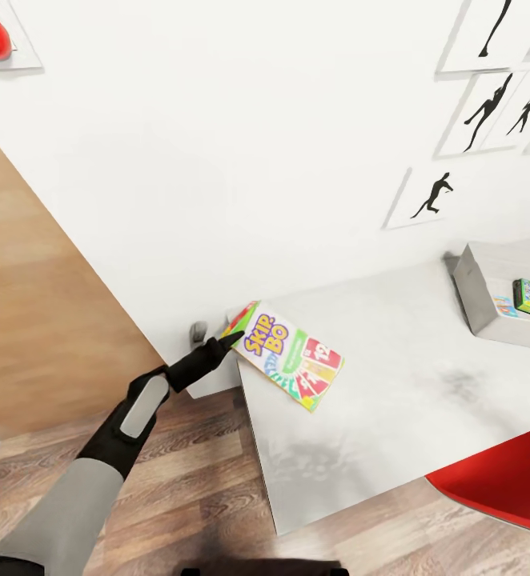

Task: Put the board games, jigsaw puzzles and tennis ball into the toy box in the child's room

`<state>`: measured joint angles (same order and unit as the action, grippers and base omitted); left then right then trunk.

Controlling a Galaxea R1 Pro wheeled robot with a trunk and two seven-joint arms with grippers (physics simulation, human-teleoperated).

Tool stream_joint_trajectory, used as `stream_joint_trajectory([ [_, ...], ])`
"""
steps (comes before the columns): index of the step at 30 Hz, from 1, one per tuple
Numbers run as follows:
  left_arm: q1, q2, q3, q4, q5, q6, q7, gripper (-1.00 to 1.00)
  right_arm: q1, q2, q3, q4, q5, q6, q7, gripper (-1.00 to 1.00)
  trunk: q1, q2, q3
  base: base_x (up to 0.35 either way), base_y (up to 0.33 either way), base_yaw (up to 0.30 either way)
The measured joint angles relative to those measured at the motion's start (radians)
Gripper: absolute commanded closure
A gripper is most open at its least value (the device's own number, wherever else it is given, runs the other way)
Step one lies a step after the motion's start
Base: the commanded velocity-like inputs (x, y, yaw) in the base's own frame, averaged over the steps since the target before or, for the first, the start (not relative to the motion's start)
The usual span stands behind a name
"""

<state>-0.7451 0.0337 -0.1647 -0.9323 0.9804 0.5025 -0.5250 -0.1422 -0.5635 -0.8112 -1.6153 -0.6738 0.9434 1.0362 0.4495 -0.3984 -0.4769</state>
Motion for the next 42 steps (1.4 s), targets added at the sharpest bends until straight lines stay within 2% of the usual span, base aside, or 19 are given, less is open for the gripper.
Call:
stream_joint_trajectory([
  [3,0.045,-0.007,-0.003,-0.147,0.008,0.039,0.096,1.0,0.0,0.0,-0.001,0.0,0.002,-0.014,0.022,-1.0,0.0,0.0,0.0,0.0,0.0,0.0],
  [4,0.045,-0.007,-0.003,-0.148,0.005,0.039,0.097,1.0,0.0,0.0,-0.001,0.0,0.002,-0.014,0.022,-1.0,0.0,0.0,0.0,0.0,0.0,0.0],
  [5,0.065,-0.015,-0.005,-0.225,0.016,0.064,0.148,1.0,0.0,-0.001,-0.001,0.0,0.003,-0.021,0.03,-1.0,0.0,0.0,0.0,0.0,0.0,0.0],
  [7,0.072,-0.021,-0.007,-0.259,0.021,0.076,0.17,1.0,0.0,-0.001,-0.001,0.0,0.003,-0.023,0.034,-1.0,0.0,0.0,0.0,0.0,0.0,0.0],
  [10,0.089,-0.041,-0.011,-0.33,0.049,0.119,0.212,1.0,0.0,-0.002,-0.001,0.0,0.004,-0.028,0.04,-1.0,0.0,0.0,0.0,0.0,0.0,0.0],
  [11,0.089,-0.041,-0.011,-0.331,0.045,0.118,0.213,1.0,0.0,-0.002,-0.001,0.0,0.004,-0.028,0.04,-1.0,0.0,0.0,0.0,0.0,0.0,0.0],
  [13,0.097,-0.05,-0.013,-0.364,0.064,0.152,0.232,1.0,0.0,-0.002,0.001,0.0,0.004,-0.028,0.042,-1.0,0.0,0.0,0.0,0.0,0.0,0.0],
  [16,0.111,-0.059,-0.02,-0.421,0.074,0.19,0.26,1.0,0.0,-0.002,0.004,0.0,0.004,-0.026,0.045,-1.0,0.0,0.0,0.002,0.0,0.0,0.0],
  [25,0.149,-0.065,-0.05,-0.564,0.088,0.229,0.309,1.0,0.0,-0.009,0.006,0.0,0.004,-0.024,0.046,-1.0,0.0,0.0,0.012,-0.031,0.0,0.0],
  [42,0.167,-0.066,-0.059,-0.652,0.091,0.239,0.328,1.0,0.0,-0.011,0.003,0.0,0.004,-0.023,0.047,-1.0,0.0,0.0,0.038,-0.169,-0.005,0.0],
])
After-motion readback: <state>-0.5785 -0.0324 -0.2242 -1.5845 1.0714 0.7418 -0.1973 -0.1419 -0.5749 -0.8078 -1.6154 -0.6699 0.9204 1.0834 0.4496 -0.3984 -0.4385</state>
